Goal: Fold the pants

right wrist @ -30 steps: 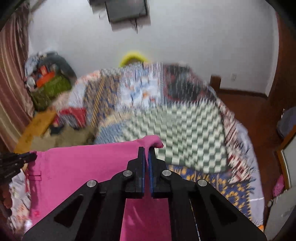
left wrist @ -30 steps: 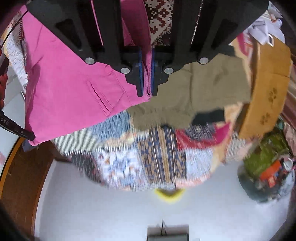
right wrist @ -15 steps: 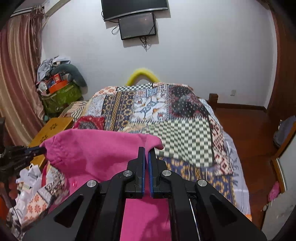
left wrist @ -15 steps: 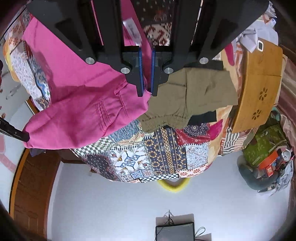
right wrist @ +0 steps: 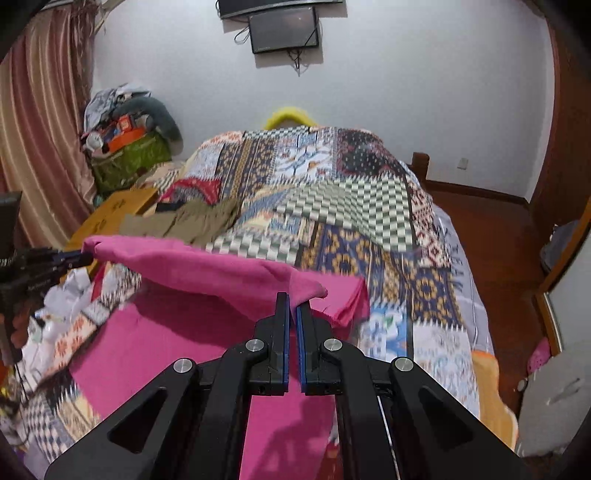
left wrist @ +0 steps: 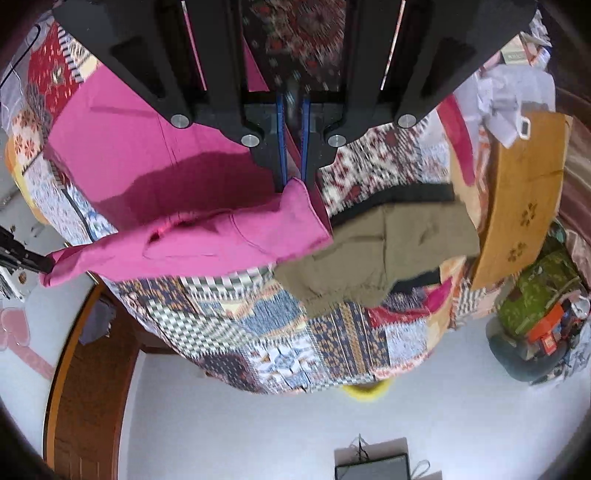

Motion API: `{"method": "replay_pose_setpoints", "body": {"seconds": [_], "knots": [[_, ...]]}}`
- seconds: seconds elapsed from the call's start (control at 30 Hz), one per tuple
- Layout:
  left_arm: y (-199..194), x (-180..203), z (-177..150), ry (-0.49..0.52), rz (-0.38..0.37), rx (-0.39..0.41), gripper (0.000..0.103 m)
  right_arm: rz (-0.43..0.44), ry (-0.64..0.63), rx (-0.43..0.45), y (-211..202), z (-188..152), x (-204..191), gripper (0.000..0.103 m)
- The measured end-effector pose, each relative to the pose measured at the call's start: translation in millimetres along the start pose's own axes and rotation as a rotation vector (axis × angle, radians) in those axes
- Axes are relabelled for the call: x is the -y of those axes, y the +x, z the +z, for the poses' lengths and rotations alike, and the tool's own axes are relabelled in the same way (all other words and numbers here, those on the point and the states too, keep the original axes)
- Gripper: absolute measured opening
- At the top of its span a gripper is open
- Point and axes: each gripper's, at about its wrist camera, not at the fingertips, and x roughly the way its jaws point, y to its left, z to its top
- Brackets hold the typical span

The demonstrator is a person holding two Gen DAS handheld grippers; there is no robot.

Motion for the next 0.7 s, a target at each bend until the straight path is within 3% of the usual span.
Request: {"method": "replay_pose_setpoints", "body": {"seconds": [0.27,0.5,0.6,0.67,0.7], "knots": [[10.3,14.2,-47.4,0.016,-0.047,-0.095,0.007,-0.022,0.034,-0.091,1.1,-51.2,2.2,0.003],[9.4,14.6,-70.7,0.014,-0.024,-0.134,0.009,-0.032,0.108,-0.171,6.1,-86.4,11.2,0.004],[1.0,7.9,-72.1,-0.007,-0.005,-0.138,0.021,-0.025,0.133,-0.184,-1.6,-94.8,13.3,0.004],[-9.2,4.3,-70.2,-0.022,0.009,-0.113,0.041,-0.018,0.144,-0.18,-9.8,-97.3,14.0,0.005],[-13.8,3.9,-68.6,-0.023,0.016,-0.097,0.046,-0.018,0.141,-0.176,-14.5,-97.5,13.6,0.006]]}}
